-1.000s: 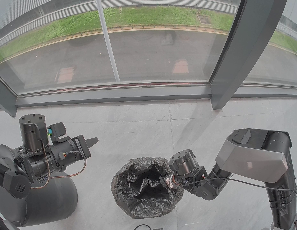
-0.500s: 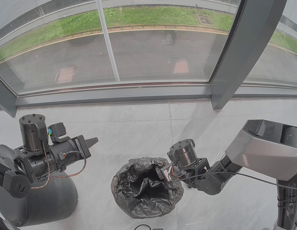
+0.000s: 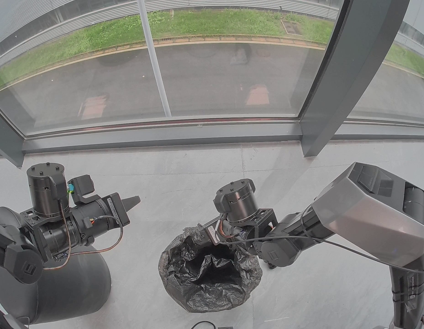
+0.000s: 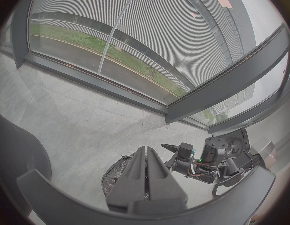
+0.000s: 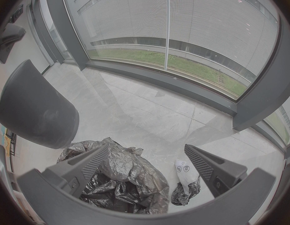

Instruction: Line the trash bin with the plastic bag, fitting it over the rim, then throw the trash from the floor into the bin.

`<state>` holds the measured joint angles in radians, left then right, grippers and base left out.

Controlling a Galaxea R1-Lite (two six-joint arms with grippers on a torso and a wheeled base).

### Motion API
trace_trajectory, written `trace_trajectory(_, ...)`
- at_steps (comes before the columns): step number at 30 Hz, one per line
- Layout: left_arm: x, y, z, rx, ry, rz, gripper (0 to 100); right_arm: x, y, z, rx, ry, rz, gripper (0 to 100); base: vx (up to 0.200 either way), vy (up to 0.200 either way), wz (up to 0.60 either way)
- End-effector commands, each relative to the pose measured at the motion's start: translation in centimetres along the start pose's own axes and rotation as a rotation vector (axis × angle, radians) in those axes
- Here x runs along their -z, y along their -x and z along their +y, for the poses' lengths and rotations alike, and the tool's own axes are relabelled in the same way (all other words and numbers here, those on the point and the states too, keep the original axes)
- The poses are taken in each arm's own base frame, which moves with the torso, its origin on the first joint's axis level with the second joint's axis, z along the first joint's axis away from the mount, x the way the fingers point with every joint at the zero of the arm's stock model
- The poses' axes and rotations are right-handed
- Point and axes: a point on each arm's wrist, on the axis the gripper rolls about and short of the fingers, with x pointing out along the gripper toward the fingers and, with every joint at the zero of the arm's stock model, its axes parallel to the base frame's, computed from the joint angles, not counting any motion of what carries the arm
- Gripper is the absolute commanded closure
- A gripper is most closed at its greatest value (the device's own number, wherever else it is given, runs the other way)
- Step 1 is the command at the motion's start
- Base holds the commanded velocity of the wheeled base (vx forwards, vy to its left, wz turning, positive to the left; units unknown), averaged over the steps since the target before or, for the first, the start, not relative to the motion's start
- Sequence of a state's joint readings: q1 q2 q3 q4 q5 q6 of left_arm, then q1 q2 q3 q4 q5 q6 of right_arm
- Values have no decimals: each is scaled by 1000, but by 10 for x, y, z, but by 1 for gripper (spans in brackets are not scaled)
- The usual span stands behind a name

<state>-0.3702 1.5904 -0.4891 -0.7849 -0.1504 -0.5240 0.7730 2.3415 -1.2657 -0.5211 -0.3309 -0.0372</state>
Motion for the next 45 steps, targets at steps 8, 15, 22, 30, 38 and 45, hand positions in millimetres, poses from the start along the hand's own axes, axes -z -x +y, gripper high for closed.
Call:
trace_trajectory(8,-1,-1,2,-8,5,-4,100,16,-19,10,-6,14,36,0,0,0,0)
trace_trajectory(15,-3,0,3,-9,16,-12,100,26,-27,13,-7,21,57,0,0,0,0)
trace_trajectory(22,-4,0,2,-5,17,-16,100,37,-35,13,20,31,84,0,0,0,0)
trace_trajectory(30,-4,1,2,-4,17,-18,100,42,-40,14,33,35,96,0,0,0,0)
trace_trajectory(38,-4,1,2,-7,18,-16,100,24,-27,12,30,18,51,0,0,0,0)
trace_trajectory(45,-7,3,3,-8,25,-30,100,5,11,10,8,20,18,0,0,0,0)
